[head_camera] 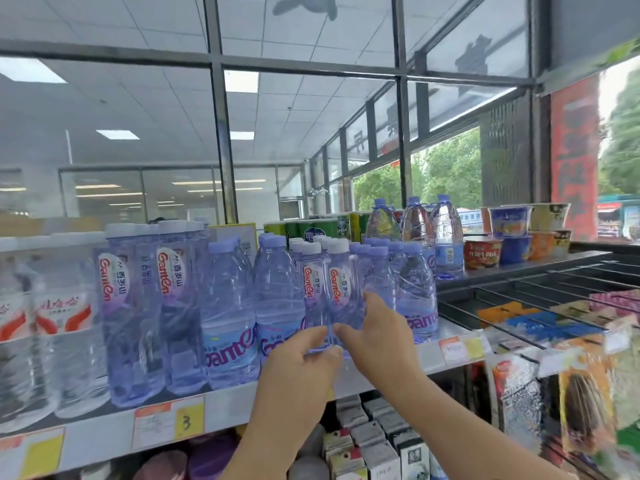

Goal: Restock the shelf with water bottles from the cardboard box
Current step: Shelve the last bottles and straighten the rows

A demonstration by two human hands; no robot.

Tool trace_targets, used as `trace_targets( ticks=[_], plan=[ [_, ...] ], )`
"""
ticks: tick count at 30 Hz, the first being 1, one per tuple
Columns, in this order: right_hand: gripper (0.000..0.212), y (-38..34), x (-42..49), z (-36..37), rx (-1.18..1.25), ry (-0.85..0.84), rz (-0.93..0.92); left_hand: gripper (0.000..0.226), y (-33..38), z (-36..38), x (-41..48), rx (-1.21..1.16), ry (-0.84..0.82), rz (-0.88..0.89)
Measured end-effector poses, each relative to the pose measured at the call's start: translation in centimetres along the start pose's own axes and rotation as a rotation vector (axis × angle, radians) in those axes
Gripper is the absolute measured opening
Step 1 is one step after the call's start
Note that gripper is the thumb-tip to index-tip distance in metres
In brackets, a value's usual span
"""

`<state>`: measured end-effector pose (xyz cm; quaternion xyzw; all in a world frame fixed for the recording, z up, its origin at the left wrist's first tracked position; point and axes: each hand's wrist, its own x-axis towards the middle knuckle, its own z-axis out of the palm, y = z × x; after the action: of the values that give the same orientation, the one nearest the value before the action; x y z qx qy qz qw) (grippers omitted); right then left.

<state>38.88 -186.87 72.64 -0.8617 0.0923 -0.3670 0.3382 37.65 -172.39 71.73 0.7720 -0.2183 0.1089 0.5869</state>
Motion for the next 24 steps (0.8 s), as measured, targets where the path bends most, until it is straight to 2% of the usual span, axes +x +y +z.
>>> trace_targets(
  ticks=[2, 6, 8, 9, 12, 15, 24],
  plan=[
    [0.035, 0.2, -0.2, 0.3, -0.067, 0.003, -0.015, 0.024, -0.1, 0.1, 0.2, 0.026, -0.013, -0.012],
    [0.053, 0.3, -0.3, 0.6, -0.155, 0.013, -0.012, 0.035, -0.1, 0.4, 0.7, 0.062, -0.046, -0.003],
    [0.055, 0.3, -0.3, 0.5, -0.174, 0.017, -0.017, 0.039, 0.1, 0.6, 0.9, 0.069, -0.076, -0.022],
    [0.054, 0.3, -0.3, 0.4, -0.171, 0.020, -0.022, 0.041, 0.0, 0.7, 1.0, 0.076, -0.074, -0.028],
    [0.045, 0.2, -0.3, 0.5, -0.143, 0.051, -0.025, 0.026, -0.3, 1.2, 1.3, 0.021, -0.075, -0.003],
    [0.039, 0.1, -0.4, 1.0, -0.121, 0.103, -0.031, 0.050, -0.4, 1.3, 1.8, -0.001, -0.107, 0.022],
    [0.029, 1.0, 0.5, 1.5, -0.248, 0.137, -0.095, 0.059, -0.1, 2.5, 3.7, -0.045, -0.161, 0.015]
  ],
)
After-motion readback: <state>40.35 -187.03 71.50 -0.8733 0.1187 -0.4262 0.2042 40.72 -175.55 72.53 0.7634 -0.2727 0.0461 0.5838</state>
